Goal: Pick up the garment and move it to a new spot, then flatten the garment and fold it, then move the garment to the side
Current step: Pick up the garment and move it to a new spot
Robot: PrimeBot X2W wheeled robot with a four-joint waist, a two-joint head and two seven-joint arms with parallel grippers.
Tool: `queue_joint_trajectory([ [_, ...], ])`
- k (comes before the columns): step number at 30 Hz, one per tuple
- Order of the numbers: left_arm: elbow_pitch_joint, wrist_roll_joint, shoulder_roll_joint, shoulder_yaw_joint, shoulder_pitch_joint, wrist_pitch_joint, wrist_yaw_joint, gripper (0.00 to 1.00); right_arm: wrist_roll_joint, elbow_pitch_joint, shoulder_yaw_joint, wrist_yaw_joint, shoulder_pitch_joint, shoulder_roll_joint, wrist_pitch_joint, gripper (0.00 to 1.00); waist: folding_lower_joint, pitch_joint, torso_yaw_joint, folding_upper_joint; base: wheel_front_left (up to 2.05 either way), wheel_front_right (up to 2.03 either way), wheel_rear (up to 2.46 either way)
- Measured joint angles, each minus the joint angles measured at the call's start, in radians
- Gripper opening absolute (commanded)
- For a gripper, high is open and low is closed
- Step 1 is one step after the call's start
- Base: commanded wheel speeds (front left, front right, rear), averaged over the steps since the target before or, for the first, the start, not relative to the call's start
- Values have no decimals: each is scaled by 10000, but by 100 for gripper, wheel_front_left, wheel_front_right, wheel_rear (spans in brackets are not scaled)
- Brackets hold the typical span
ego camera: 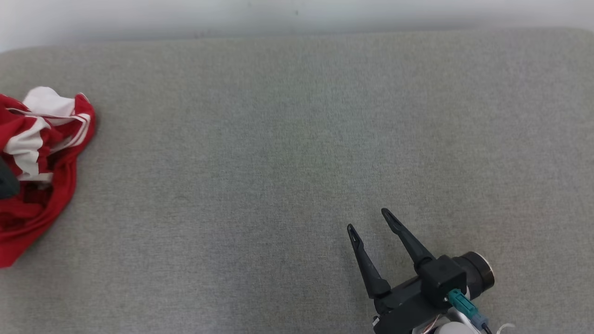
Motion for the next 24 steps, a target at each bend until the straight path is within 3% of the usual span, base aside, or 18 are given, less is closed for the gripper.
queue_joint_trajectory([
  [4,-941,40,679,-213,-227,504,-554,0,499,414,46,0,17,4,-276,100,-3,-603,104,-2,0,0,0],
  [9,-2033,-86,792,-504,-941,679,-1191,0,934,895,6,0,183,2,-489,100,-3,-1357,99,-2,0,0,0],
  [16,-3164,-769,-23,-1018,-1421,1089,-1653,0,1162,1143,-100,0,445,4,-594,100,-5,-2198,-179,-2,0,0,0],
  [24,-4299,-1476,-1323,-1747,-1396,903,-1822,0,1193,1051,-439,0,456,2,-621,100,-4,-2529,-1151,-3,0,0,0],
])
